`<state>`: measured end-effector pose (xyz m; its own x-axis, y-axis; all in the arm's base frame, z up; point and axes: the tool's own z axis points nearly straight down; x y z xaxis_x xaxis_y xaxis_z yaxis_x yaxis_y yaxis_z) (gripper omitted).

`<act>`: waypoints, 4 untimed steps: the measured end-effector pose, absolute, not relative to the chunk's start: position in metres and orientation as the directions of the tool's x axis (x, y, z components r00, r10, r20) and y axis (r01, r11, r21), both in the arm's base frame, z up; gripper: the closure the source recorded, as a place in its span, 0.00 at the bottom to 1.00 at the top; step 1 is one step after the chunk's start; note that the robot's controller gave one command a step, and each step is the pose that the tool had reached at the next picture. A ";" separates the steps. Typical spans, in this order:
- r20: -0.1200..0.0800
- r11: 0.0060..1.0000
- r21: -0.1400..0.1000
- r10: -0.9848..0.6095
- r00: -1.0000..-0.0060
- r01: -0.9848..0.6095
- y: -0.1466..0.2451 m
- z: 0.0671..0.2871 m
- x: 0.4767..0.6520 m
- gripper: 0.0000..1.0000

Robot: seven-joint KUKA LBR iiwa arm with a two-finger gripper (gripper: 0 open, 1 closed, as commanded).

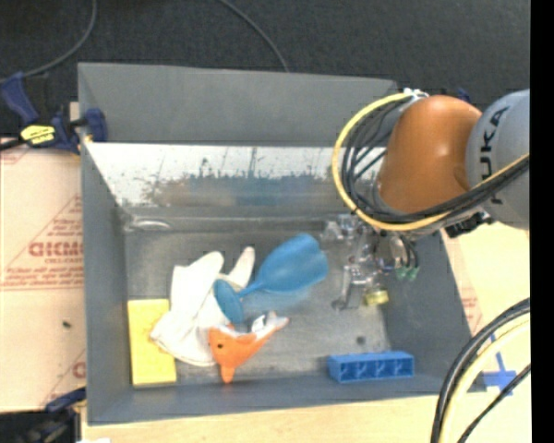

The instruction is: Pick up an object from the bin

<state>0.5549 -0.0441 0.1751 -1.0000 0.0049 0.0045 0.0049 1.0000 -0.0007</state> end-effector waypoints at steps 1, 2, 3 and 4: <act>-0.004 1.000 -0.001 0.004 -1.000 0.004 -0.044 0.180 0.557 0.00; -0.025 0.997 0.001 0.071 -0.997 0.071 -0.004 0.112 0.570 0.00; -0.016 0.997 0.000 0.078 -0.997 0.078 -0.008 0.120 0.567 0.00; -0.037 0.990 0.005 0.140 -0.990 0.139 0.028 0.078 0.578 0.00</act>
Offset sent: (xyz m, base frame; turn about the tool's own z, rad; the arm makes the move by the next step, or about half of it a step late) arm 0.0108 0.0614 -0.1051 0.0932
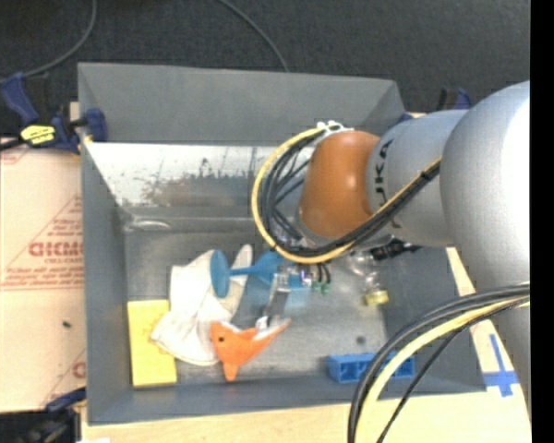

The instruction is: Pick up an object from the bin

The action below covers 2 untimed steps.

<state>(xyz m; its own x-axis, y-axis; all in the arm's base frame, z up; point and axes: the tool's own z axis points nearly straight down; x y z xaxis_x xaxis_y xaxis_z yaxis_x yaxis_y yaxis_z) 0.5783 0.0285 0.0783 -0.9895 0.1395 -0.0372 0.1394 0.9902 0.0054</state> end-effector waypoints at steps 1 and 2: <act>-0.023 0.982 0.004 0.188 -0.982 0.188 0.028 0.078 0.573 0.00; -0.038 0.971 0.010 0.240 -0.970 0.240 0.033 0.076 0.565 1.00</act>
Offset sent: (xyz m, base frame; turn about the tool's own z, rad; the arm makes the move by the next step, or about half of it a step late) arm -0.0135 0.0049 -0.0027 0.1070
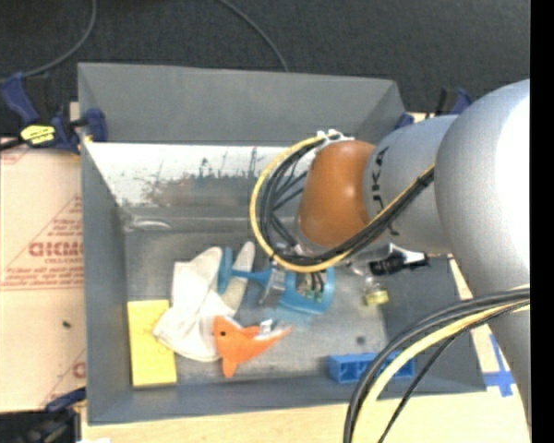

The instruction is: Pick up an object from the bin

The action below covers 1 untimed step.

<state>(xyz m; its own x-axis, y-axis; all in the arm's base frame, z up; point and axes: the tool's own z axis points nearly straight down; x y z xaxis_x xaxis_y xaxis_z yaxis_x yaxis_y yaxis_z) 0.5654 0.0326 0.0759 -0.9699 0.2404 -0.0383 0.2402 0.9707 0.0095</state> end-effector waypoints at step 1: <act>-0.038 0.971 0.009 0.240 -0.970 0.240 0.033 0.076 0.565 1.00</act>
Offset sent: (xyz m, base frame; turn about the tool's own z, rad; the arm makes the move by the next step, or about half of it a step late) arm 0.0203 0.0098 0.0442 -0.0743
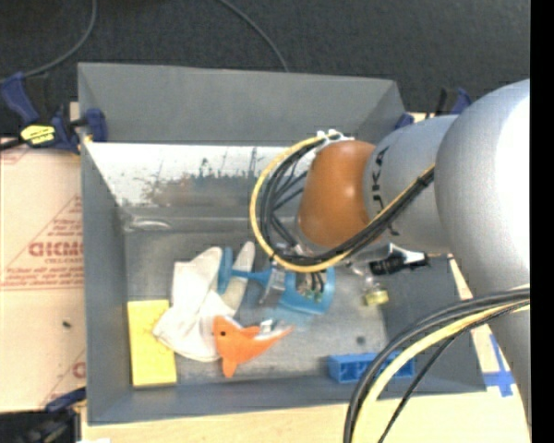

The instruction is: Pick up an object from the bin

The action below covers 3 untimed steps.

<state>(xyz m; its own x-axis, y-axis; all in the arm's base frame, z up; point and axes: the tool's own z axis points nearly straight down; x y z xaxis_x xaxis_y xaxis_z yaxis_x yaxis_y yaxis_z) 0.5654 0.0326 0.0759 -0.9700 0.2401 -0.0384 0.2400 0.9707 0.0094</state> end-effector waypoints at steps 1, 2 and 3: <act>-0.041 0.984 0.006 0.181 -0.983 0.181 0.039 0.114 0.584 1.00; -0.039 0.967 0.011 0.255 -0.966 0.255 0.041 0.145 0.567 1.00; -0.038 0.972 0.009 0.235 -0.971 0.234 0.035 0.236 0.565 1.00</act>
Offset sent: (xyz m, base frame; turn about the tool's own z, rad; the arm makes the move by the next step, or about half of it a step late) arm 0.0015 0.0089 0.0671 0.0158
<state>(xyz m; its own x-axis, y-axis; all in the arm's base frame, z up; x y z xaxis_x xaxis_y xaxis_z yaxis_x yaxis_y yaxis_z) 0.5650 0.0348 0.2357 -0.9714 0.2345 -0.0384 0.2344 0.9721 0.0085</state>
